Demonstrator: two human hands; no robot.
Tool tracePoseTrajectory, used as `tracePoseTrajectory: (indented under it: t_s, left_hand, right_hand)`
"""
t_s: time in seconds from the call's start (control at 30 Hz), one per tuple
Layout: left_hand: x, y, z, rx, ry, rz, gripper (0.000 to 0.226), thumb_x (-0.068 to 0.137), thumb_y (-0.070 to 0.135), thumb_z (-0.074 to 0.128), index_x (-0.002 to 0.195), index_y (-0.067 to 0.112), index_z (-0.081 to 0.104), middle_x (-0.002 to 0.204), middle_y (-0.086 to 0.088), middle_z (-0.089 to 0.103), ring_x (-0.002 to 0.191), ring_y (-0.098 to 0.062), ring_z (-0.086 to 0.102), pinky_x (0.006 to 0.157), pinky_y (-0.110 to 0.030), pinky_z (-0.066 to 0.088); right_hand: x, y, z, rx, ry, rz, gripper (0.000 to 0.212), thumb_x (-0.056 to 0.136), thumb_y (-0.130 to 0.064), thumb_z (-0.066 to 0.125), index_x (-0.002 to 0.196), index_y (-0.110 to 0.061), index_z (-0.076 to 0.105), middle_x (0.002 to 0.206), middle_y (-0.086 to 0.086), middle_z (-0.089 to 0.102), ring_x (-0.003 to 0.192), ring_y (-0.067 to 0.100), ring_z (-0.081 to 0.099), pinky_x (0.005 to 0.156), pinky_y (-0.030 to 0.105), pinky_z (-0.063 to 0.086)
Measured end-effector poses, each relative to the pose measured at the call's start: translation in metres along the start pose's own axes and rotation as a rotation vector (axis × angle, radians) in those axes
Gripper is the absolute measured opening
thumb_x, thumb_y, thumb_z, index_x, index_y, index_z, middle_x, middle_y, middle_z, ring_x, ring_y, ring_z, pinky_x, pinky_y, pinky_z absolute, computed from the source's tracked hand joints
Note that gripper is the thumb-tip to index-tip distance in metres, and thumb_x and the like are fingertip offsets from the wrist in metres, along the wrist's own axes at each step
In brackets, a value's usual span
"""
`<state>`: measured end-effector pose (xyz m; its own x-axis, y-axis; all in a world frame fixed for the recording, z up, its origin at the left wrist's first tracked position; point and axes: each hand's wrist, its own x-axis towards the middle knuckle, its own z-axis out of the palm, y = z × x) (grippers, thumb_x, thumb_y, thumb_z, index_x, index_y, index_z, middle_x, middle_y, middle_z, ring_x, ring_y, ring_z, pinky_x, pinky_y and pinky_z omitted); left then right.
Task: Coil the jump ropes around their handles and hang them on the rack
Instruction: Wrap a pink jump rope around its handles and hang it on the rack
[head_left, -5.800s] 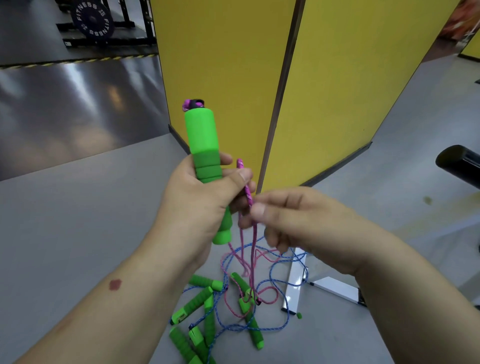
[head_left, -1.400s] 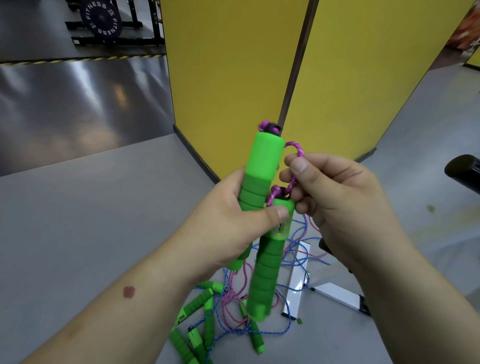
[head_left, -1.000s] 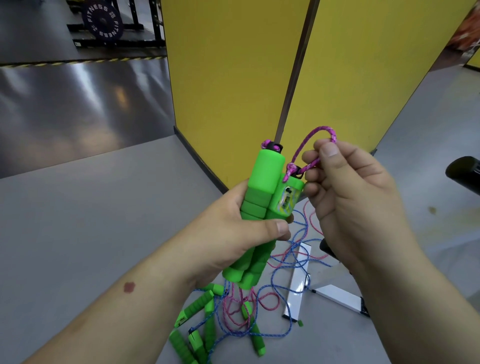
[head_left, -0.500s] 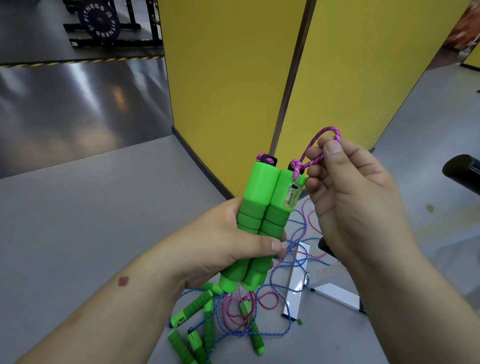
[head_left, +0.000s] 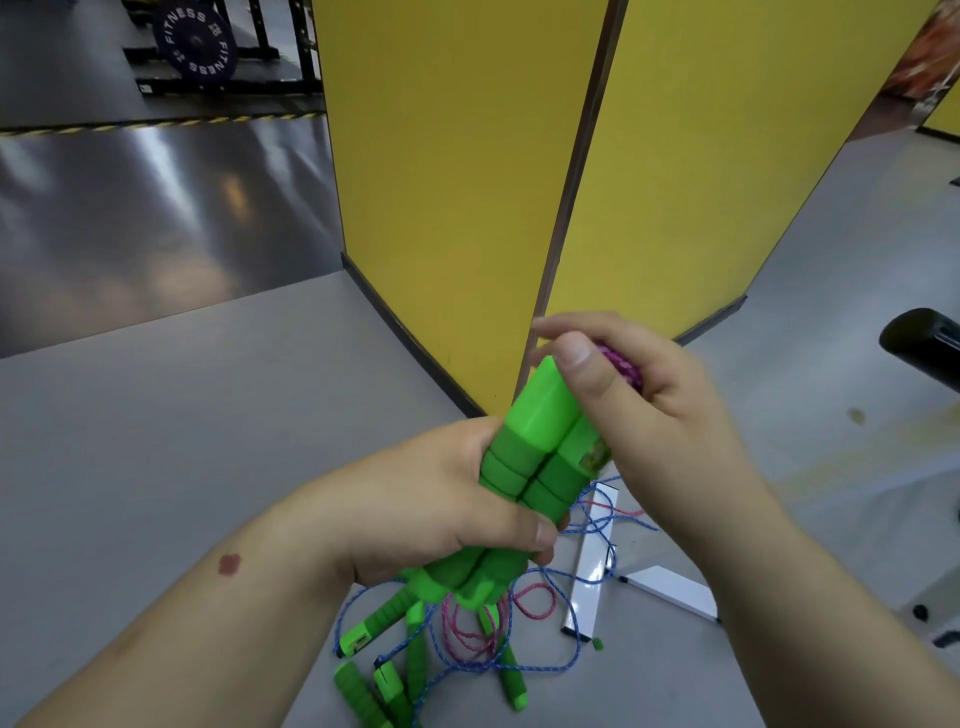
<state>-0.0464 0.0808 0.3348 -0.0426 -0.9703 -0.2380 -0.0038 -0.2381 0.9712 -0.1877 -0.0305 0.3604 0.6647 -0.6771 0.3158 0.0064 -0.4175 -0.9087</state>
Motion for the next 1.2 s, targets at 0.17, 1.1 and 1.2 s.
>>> tracePoseTrajectory:
  t_s: [0.17, 1.1, 1.2]
  left_hand:
    - [-0.004, 0.004, -0.005, 0.12, -0.054, -0.022, 0.023, 0.084, 0.0, 0.074, 0.099, 0.011, 0.06, 0.084, -0.006, 0.06, 0.078, -0.022, 0.06, 0.072, -0.042, 0.05]
    - [0.007, -0.005, 0.045, 1.313, 0.914, 0.315, 0.074, 0.074, 0.062, 0.07, 0.133, 0.021, 0.051, 0.109, 0.005, 0.06, 0.096, -0.026, 0.056, 0.076, -0.043, 0.042]
    - [0.007, -0.004, 0.044, 1.308, 0.904, 0.318, 0.084, 0.076, 0.07, 0.066, 0.142, 0.021, 0.048, 0.111, 0.005, 0.062, 0.094, -0.024, 0.059, 0.074, -0.042, 0.044]
  right_hand:
    - [-0.001, 0.003, -0.006, -0.235, -0.031, -0.162, 0.023, 0.093, -0.04, 0.063, 0.107, -0.025, 0.073, 0.098, -0.008, 0.071, 0.098, 0.014, 0.065, 0.078, 0.023, 0.05]
    - [0.005, 0.001, 0.0, -0.148, 0.322, 0.138, 0.04, 0.097, -0.037, 0.061, 0.072, -0.006, 0.054, 0.056, -0.005, 0.035, 0.05, 0.01, 0.034, 0.042, 0.019, 0.028]
    - [0.004, -0.001, 0.0, -0.162, 0.28, 0.143, 0.042, 0.097, -0.039, 0.06, 0.074, -0.005, 0.054, 0.057, -0.003, 0.035, 0.053, 0.012, 0.035, 0.045, 0.022, 0.029]
